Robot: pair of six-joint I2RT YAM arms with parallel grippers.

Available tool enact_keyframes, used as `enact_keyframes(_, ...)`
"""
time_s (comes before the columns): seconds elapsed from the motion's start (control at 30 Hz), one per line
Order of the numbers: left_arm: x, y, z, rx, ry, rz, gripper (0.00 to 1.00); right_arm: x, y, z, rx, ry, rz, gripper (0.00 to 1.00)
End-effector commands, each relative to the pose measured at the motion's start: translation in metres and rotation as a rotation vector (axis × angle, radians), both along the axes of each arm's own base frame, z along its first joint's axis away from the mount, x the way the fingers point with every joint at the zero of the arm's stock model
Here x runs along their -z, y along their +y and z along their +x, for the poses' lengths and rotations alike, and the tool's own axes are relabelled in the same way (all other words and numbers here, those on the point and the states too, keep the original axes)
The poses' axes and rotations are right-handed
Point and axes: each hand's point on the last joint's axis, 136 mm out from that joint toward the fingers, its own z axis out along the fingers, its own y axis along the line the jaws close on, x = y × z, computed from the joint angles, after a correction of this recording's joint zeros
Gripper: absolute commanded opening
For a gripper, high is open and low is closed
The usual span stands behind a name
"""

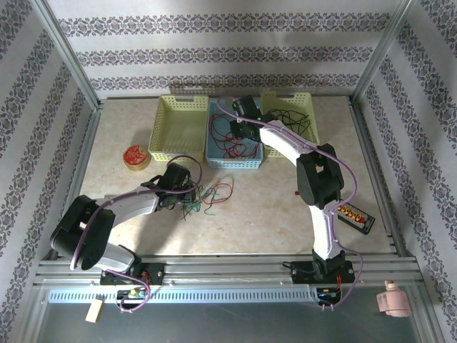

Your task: Untangle the cables

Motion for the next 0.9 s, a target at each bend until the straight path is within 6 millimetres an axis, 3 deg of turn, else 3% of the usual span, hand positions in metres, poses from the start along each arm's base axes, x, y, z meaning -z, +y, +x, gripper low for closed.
enact_keyframes(0.0, -0.005, 0.005, -0.001, -0.005, 0.003, 0.003, 0.42, -0.03, -0.007, 0.003, 0.058, -0.072, 0.024, 0.43)
enact_keyframes(0.07, -0.006, 0.005, -0.001, -0.004, 0.003, 0.005, 0.42, -0.047, -0.02, -0.001, 0.087, -0.138, -0.025, 0.53)
enact_keyframes(0.17, -0.004, 0.004, -0.001, 0.004, 0.009, 0.005, 0.42, -0.076, -0.028, -0.013, 0.083, -0.218, -0.07, 0.55)
enact_keyframes(0.27, -0.004, 0.003, 0.0, 0.002, 0.012, 0.004, 0.42, -0.092, -0.021, -0.029, 0.023, -0.246, -0.09, 0.56)
enact_keyframes(0.4, -0.006, 0.001, 0.002, 0.01, 0.006, -0.003, 0.42, -0.094, -0.01, -0.062, -0.066, -0.235, -0.076, 0.57)
enact_keyframes(0.47, -0.007, 0.001, 0.002, 0.009, 0.004, -0.004, 0.42, -0.087, -0.006, -0.074, -0.102, -0.216, -0.036, 0.66)
enact_keyframes(0.6, -0.001, 0.002, -0.001, 0.004, 0.008, -0.008, 0.42, -0.064, -0.018, -0.045, -0.044, -0.088, 0.088, 0.67)
enact_keyframes(0.7, -0.001, 0.001, 0.0, 0.005, 0.025, -0.006, 0.42, -0.052, -0.013, -0.017, -0.034, -0.013, 0.153, 0.67)
enact_keyframes(0.87, -0.004, 0.001, 0.001, -0.01, 0.004, -0.014, 0.42, -0.023, -0.01, 0.003, -0.001, 0.104, 0.118, 0.75)
